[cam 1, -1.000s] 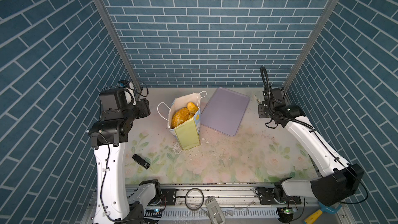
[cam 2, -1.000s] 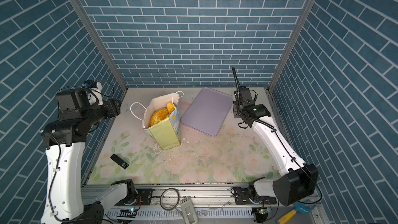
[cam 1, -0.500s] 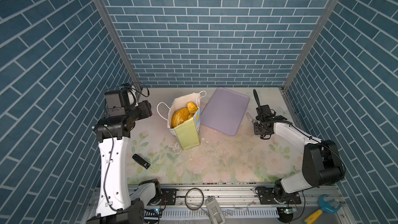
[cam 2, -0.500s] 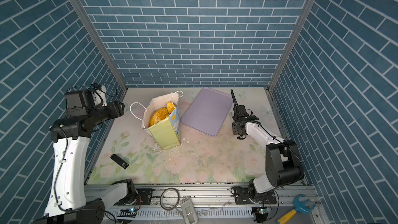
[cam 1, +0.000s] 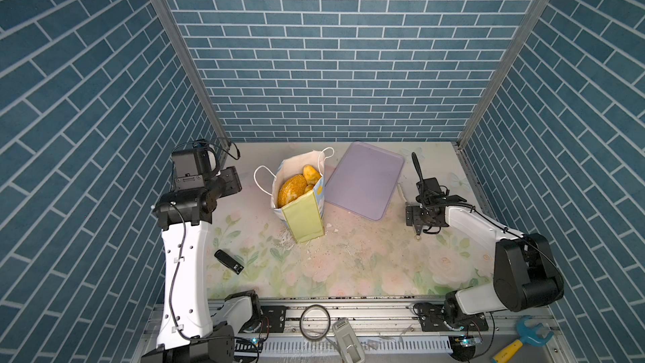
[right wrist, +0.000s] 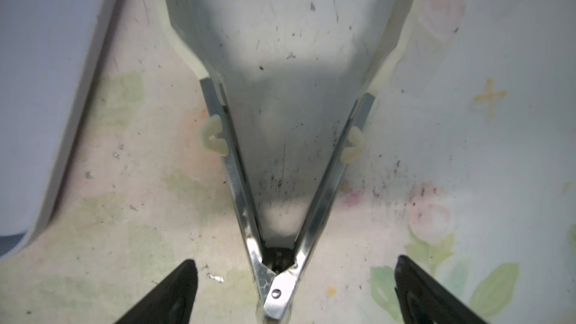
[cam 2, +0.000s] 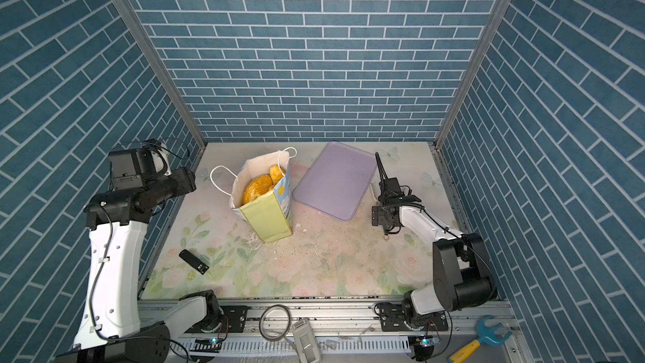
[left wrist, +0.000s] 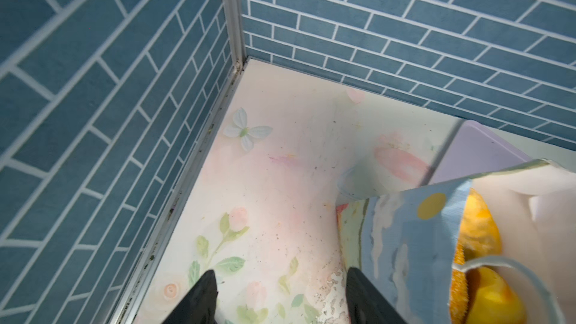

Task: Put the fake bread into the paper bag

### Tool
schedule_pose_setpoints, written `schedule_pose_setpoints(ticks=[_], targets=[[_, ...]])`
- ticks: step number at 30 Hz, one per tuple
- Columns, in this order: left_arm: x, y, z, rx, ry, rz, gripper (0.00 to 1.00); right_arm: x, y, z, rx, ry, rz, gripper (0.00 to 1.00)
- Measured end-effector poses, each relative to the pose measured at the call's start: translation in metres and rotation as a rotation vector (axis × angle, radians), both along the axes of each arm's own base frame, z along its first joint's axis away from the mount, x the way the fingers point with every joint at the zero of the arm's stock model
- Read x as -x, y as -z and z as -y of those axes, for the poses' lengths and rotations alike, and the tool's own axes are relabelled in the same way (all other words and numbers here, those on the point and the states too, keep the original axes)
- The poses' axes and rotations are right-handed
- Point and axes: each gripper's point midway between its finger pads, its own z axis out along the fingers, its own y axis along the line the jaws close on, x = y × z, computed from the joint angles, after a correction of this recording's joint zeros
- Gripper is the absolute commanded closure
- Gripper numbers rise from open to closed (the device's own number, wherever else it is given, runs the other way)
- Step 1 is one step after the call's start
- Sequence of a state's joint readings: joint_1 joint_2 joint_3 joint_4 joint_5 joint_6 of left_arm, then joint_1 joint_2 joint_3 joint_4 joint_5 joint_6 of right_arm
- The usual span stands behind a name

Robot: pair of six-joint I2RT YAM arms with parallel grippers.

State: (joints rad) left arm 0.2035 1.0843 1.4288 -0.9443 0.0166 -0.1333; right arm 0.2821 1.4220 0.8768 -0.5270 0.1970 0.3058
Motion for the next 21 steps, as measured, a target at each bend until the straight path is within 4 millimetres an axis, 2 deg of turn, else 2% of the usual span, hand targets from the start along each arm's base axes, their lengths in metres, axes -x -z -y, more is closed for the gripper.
schedule_pose_setpoints(ticks=[3, 5, 7, 9, 12, 15, 16, 19, 21], targets=[[0.008, 0.013, -0.016, -0.020, -0.068, -0.023, 0.32, -0.010, -0.027, 0.008, 0.030, 0.013, 0.086, 0.01], [0.011, 0.029, -0.026, -0.028, -0.110, -0.043, 0.32, -0.020, -0.047, 0.016, 0.053, 0.021, 0.171, 0.01], [0.012, 0.051, -0.033, -0.035, -0.134, -0.066, 0.32, -0.031, -0.067, 0.025, 0.080, 0.029, 0.294, 0.01], [0.011, 0.080, -0.036, -0.041, -0.145, -0.091, 0.33, -0.039, -0.077, 0.034, 0.098, 0.031, 0.424, 0.01], [0.011, 0.128, -0.036, -0.042, -0.135, -0.116, 0.32, -0.040, -0.062, 0.051, 0.112, 0.050, 0.524, 0.01], [0.009, 0.177, -0.026, -0.016, -0.091, -0.101, 0.20, -0.044, -0.033, 0.067, 0.108, 0.074, 0.532, 0.01], [0.007, 0.193, -0.021, -0.007, -0.072, -0.094, 0.18, -0.047, -0.022, 0.070, 0.104, 0.072, 0.532, 0.02], [0.000, 0.230, -0.005, 0.006, -0.011, -0.091, 0.17, -0.050, 0.004, 0.065, 0.087, 0.017, 0.536, 0.01], [-0.013, 0.241, 0.005, -0.012, 0.030, -0.060, 0.17, -0.049, 0.009, 0.062, 0.062, -0.012, 0.581, 0.01]])
